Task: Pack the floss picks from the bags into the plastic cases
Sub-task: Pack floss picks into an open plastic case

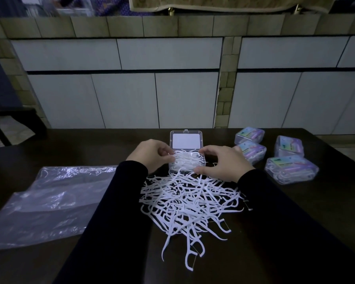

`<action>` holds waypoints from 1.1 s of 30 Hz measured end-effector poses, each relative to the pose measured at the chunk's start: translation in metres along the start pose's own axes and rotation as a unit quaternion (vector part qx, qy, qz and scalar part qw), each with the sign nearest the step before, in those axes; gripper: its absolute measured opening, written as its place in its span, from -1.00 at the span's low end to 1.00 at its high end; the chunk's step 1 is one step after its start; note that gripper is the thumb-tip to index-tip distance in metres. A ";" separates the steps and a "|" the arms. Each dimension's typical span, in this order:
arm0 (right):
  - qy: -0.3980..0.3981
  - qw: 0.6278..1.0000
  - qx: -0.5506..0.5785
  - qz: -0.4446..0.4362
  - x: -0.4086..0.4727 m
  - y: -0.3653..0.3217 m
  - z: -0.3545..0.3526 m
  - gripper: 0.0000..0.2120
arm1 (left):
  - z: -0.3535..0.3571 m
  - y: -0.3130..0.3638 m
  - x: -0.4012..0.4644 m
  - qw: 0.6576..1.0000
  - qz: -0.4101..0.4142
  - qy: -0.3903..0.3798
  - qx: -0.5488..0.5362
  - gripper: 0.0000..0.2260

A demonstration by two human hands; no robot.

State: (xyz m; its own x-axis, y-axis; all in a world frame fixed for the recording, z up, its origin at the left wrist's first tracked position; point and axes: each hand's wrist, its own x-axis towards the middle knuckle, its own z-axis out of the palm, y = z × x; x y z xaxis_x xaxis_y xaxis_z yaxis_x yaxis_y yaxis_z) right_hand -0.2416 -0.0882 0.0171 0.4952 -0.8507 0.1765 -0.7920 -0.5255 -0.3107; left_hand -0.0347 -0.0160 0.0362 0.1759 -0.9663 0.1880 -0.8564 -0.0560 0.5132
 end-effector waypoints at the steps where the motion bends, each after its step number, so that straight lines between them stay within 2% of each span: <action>1: 0.000 1.000 0.001 0.000 0.000 0.000 0.000 -0.37 | 0.002 0.000 0.000 1.000 0.000 0.003 0.006 -0.87; 5: -0.002 1.000 0.000 0.004 0.000 0.000 0.000 -0.36 | 0.000 -0.001 0.002 0.998 -0.017 0.051 0.013 -0.86; 13: -0.001 1.000 0.000 -0.001 0.001 0.000 0.000 -0.37 | -0.007 0.009 0.002 0.971 0.006 0.233 -0.053 -0.79; 15: -0.002 1.000 0.000 -0.003 0.001 0.001 0.001 -0.37 | -0.003 0.013 0.002 0.971 0.016 0.217 -0.103 -0.79; 17: 0.001 1.000 0.007 -0.002 0.002 0.002 0.002 -0.37 | 0.003 0.016 0.001 0.982 0.016 0.141 -0.128 -0.85; 20: 0.003 1.000 0.006 -0.002 0.001 0.003 0.002 -0.36 | 0.009 0.015 0.000 0.999 -0.001 0.037 -0.038 -0.88; 23: 0.003 1.000 0.006 0.001 0.001 0.001 0.002 -0.35 | 0.001 0.012 0.000 0.999 -0.018 0.042 0.022 -0.85; 29: -0.003 1.000 0.015 0.005 0.000 0.000 0.000 -0.34 | 0.000 0.013 -0.003 0.999 -0.015 0.013 -0.047 -0.73; 33: -0.002 1.000 0.010 0.007 -0.002 -0.002 -0.001 -0.35 | 0.015 0.020 0.000 1.000 -0.018 0.009 0.001 -0.72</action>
State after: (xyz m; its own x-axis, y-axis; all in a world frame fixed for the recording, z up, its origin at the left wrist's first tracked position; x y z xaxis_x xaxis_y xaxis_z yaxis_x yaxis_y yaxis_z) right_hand -0.2412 -0.0853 0.0184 0.4860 -0.8575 0.1689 -0.7914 -0.5138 -0.3312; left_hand -0.0592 -0.0205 0.0341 0.2151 -0.9588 0.1857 -0.8506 -0.0905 0.5180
